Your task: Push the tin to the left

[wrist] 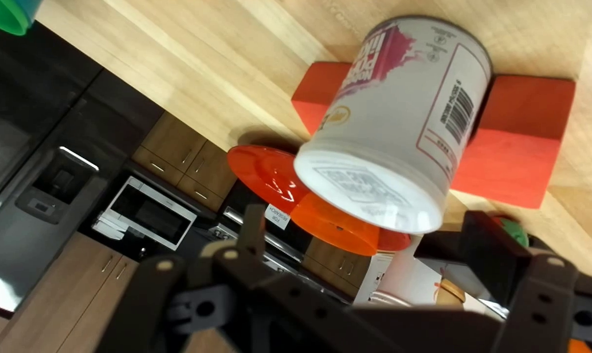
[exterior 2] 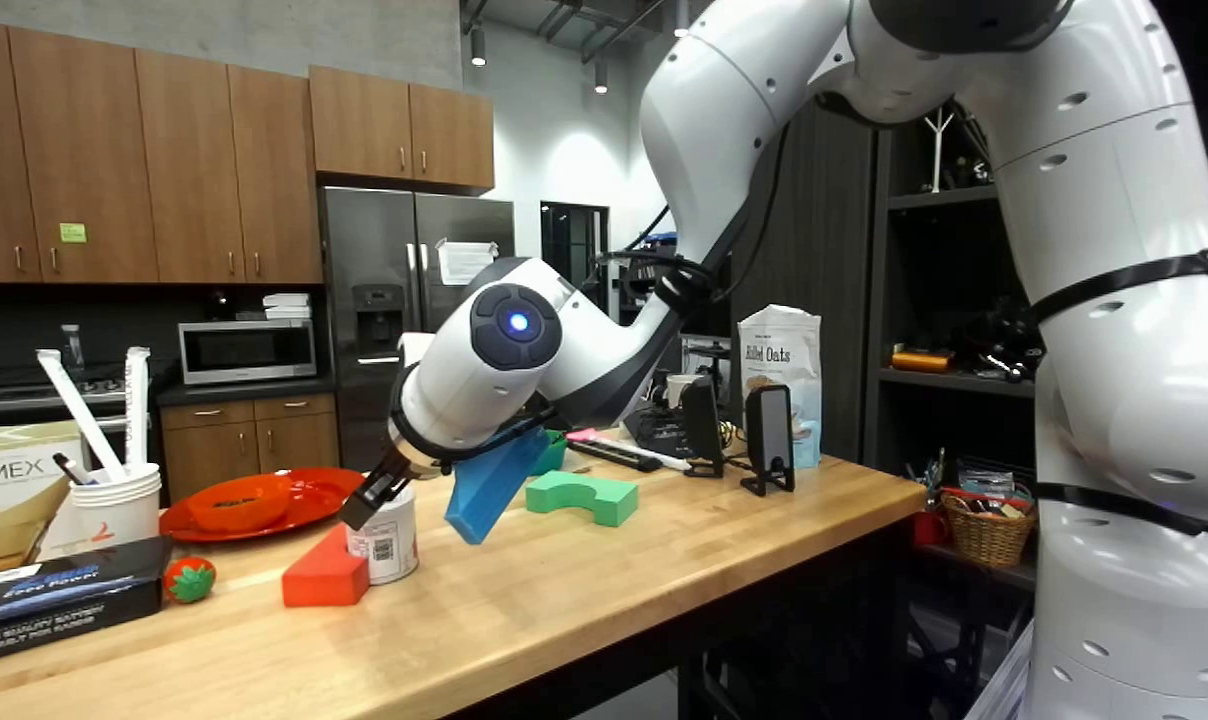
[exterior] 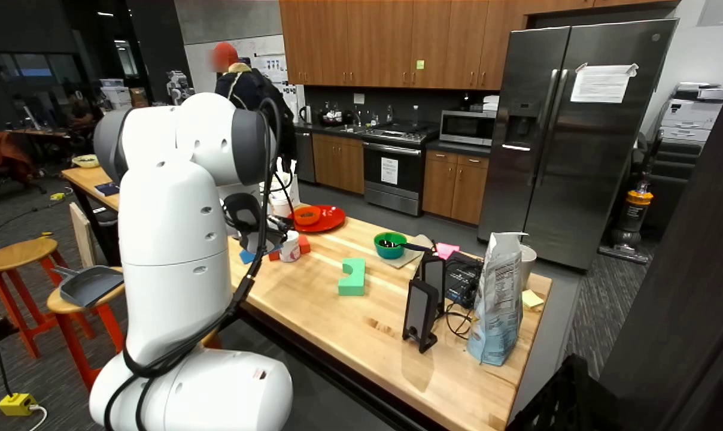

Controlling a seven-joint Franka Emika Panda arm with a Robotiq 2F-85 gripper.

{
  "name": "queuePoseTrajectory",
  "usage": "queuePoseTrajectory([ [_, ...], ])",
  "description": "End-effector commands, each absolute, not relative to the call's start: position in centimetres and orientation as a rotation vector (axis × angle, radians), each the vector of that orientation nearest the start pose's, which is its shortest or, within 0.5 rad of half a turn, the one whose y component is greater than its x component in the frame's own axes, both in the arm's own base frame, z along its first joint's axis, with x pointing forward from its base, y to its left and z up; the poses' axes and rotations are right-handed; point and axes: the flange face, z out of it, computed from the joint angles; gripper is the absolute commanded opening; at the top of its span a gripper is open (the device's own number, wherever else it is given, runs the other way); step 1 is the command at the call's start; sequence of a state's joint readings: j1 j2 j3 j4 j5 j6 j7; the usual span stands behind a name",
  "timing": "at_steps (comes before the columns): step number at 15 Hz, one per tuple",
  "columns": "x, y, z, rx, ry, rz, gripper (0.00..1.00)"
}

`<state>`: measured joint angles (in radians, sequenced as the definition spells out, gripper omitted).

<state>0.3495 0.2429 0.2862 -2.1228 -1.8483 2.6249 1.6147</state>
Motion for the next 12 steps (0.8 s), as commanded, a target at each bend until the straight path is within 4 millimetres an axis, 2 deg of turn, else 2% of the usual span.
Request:
queuePoseTrajectory([
  [1, 44.7, 35.4, 31.1, -2.818, -0.827, -1.58, 1.0],
  [7, 44.4, 35.3, 29.8, -2.882, -0.857, -1.474, 1.0],
  [8, 44.5, 35.8, 30.1, -2.872, -0.865, -1.519, 1.0],
  [12, 44.3, 36.0, 29.9, -2.875, -0.869, -1.514, 1.0],
])
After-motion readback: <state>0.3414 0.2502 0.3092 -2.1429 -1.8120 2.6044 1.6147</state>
